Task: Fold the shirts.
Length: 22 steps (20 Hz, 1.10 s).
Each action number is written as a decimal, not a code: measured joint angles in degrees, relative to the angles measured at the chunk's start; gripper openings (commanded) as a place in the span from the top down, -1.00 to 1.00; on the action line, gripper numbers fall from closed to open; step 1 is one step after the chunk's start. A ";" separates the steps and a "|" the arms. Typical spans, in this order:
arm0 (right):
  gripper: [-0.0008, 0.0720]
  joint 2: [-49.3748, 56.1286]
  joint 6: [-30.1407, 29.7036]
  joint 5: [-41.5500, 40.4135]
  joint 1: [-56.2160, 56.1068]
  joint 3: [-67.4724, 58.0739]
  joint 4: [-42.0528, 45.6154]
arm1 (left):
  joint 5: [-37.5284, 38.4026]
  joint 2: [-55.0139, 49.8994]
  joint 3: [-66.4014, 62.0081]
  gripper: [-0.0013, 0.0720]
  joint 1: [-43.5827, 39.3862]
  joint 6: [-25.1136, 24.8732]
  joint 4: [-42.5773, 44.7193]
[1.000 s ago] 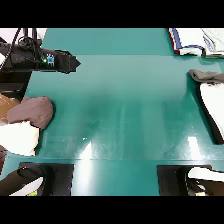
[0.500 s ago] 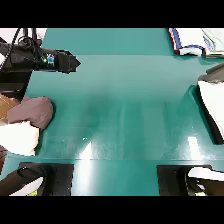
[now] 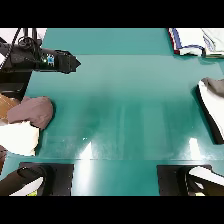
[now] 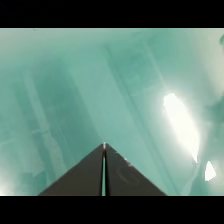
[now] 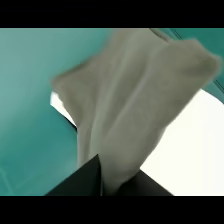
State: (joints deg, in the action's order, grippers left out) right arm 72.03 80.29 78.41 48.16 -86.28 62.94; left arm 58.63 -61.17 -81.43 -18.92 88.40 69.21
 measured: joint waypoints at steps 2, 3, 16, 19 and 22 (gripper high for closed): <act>-0.22 -1.14 0.00 0.68 2.05 4.70 2.36 | 0.46 0.00 0.00 0.90 0.00 -0.15 0.00; -0.42 -1.51 0.00 1.03 3.06 6.62 3.52 | 0.72 -0.02 0.00 0.90 0.00 -0.17 0.00; -0.59 -2.47 0.02 4.24 -11.98 1.97 -6.49 | 0.90 0.00 0.00 0.90 0.00 -0.33 0.00; 0.10 -2.47 0.02 4.31 -25.90 -1.88 -8.85 | 0.33 0.00 0.00 0.90 0.00 -0.33 -0.02; 0.93 -2.49 0.02 3.89 -38.80 -4.85 -9.88 | -0.42 -0.02 0.00 0.90 0.00 -0.33 -0.02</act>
State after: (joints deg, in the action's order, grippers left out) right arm 69.54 80.31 82.30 9.37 -91.13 53.06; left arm 58.22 -61.19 -81.43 -18.92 88.07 69.19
